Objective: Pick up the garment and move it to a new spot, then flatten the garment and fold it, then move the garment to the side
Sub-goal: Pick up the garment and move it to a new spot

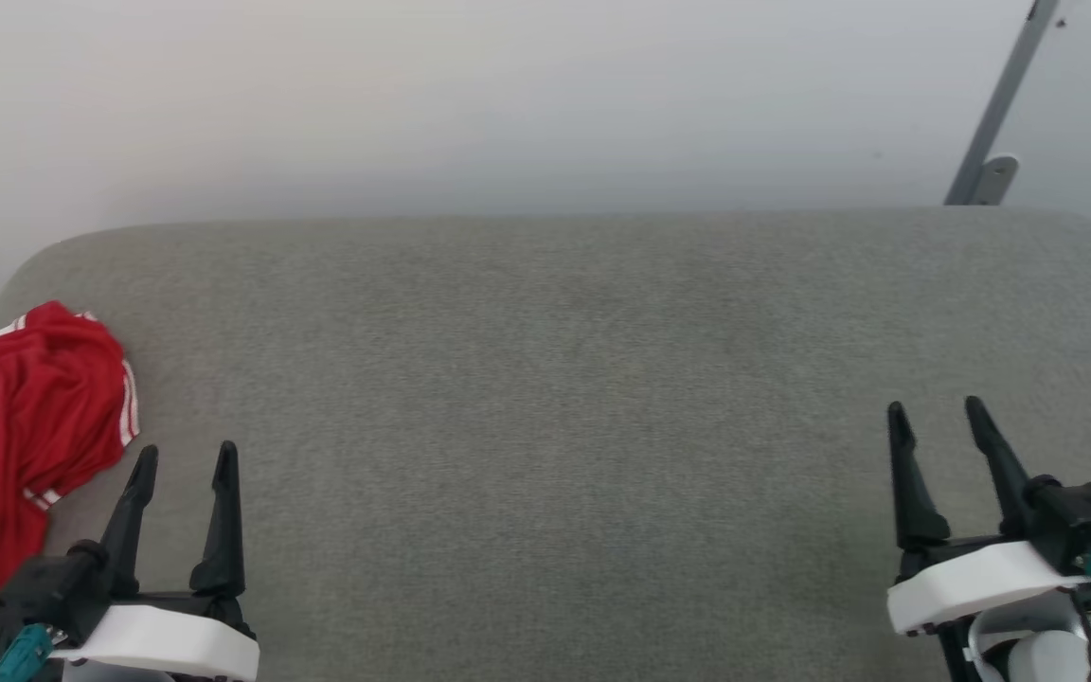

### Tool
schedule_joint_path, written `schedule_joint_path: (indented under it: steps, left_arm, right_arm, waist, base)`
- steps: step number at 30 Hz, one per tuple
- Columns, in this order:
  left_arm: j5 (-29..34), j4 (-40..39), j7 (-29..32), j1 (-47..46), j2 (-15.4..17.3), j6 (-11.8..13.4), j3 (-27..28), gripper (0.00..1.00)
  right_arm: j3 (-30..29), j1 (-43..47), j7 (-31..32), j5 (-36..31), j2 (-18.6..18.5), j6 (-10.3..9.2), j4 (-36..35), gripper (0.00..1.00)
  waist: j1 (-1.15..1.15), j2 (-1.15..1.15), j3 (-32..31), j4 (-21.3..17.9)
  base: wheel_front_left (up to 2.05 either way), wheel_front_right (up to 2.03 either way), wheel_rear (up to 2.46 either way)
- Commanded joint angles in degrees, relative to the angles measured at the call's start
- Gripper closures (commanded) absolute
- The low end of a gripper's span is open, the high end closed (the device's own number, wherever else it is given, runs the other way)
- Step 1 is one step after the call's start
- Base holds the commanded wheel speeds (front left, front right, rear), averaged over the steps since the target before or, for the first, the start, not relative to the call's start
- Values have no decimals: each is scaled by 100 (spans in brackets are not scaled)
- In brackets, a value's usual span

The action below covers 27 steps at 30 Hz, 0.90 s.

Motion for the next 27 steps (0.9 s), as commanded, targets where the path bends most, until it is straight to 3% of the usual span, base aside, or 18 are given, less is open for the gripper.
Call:
schedule_joint_path:
  steps: [1, 6, 19, 27]
  left_arm:
    - [-36, 51, -35, 29, 12, -9, 48, 0]
    - [-73, 103, -34, -37, -20, 33, 165, 0]
    - [-177, 101, -34, 140, -6, 262, 588, 0]
    - [-213, 60, -15, 205, 28, 320, 649, 0]
  right_arm:
    - [87, 0, 14, 2, 3, -2, -16, 0]
    - [309, -83, 39, 45, -40, -2, 26, 0]
    - [947, -312, 81, 221, -87, -2, 240, 0]
    - [1183, -444, 98, 267, -69, -2, 300, 0]
  waist:
    - [0, 0, -19, 110]
    - [0, 0, -61, 401]
    - [0, 0, -217, 1717]
    - [0, 0, -204, 2280]
  base:
    - [0, 0, 0]
    - [0, 0, 0]
    - [0, 0, 0]
    - [0, 0, 0]
